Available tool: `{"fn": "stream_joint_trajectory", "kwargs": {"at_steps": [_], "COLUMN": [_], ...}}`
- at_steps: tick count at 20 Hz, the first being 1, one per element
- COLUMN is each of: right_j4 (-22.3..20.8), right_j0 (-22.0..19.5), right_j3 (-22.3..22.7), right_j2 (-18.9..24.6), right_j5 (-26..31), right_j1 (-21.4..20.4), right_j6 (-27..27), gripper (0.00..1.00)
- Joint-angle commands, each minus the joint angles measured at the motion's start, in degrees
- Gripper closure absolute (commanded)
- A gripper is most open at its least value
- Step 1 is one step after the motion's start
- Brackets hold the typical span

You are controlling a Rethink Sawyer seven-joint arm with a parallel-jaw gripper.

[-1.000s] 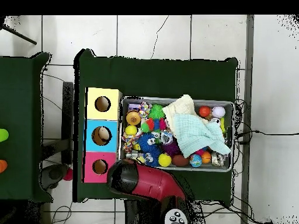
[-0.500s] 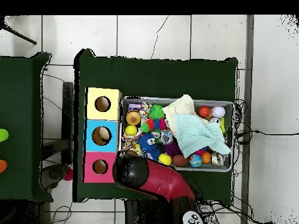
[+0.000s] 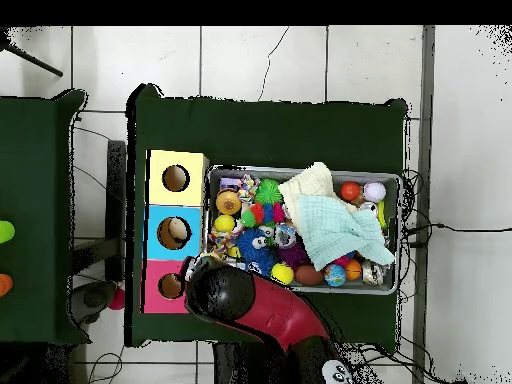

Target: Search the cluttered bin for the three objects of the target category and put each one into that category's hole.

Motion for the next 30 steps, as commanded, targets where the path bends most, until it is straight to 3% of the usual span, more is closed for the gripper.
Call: {"fn": "stream_joint_trajectory", "kwargs": {"at_steps": [1,5,15,19,30], "right_j4": [7.4,5.7,-1.7,-1.2,2.7], "right_j0": [-7.9,-11.6,-11.0,-11.5,-12.3], "right_j3": [10.4,12.2,11.5,12.7,15.9], "right_j2": [20.3,26.3,25.1,26.8,30.1], "right_j5": [-9.4,-13.4,-18.9,-16.2,-9.4], "right_j1": [0.4,2.6,8.4,9.6,6.6], "right_j6": [7.4,10.5,10.7,11.6,14.6], "gripper": [1.0,1.0,1.0,1.0,1.0]}}
